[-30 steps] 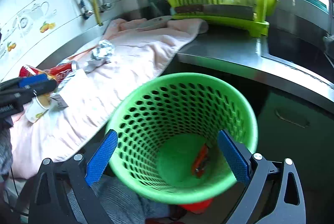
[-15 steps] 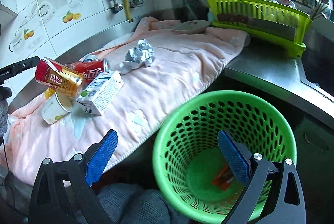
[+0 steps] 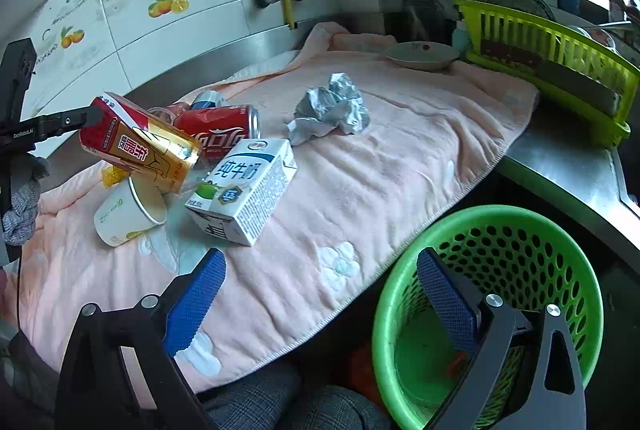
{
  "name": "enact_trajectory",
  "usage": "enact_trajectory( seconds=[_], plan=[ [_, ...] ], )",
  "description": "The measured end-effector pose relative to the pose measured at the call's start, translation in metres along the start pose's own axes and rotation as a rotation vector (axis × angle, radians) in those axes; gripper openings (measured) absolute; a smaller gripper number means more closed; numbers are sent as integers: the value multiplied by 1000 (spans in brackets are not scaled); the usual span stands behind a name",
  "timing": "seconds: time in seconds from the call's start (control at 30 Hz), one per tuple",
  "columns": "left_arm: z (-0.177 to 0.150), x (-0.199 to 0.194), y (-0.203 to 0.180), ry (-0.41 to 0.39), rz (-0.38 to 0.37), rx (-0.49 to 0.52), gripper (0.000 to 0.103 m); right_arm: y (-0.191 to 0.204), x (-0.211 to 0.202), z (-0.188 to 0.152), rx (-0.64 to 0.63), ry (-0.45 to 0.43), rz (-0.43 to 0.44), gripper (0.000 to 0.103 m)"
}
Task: Collect trash
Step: 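Grasp the red-lidded clear plastic jar with the left tool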
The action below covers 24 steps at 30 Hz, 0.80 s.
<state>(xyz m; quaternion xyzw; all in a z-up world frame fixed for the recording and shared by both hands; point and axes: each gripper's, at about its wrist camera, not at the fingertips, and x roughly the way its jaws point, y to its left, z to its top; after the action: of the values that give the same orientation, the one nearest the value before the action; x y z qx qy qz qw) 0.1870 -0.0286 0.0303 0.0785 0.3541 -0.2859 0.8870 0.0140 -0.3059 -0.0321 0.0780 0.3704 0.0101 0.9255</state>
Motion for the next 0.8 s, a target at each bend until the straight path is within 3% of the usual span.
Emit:
enact_trajectory(
  seconds=[0.27, 0.43, 0.8],
  plan=[
    [1, 19, 5, 25, -71, 48, 98, 18, 19, 13, -16, 23, 27, 93],
    [2, 28, 14, 34, -158, 26, 98, 25, 29, 16, -29, 36, 36, 93],
    [0, 41, 6, 55, -201, 62, 94, 30, 46, 23, -24, 63, 62, 93]
  ],
)
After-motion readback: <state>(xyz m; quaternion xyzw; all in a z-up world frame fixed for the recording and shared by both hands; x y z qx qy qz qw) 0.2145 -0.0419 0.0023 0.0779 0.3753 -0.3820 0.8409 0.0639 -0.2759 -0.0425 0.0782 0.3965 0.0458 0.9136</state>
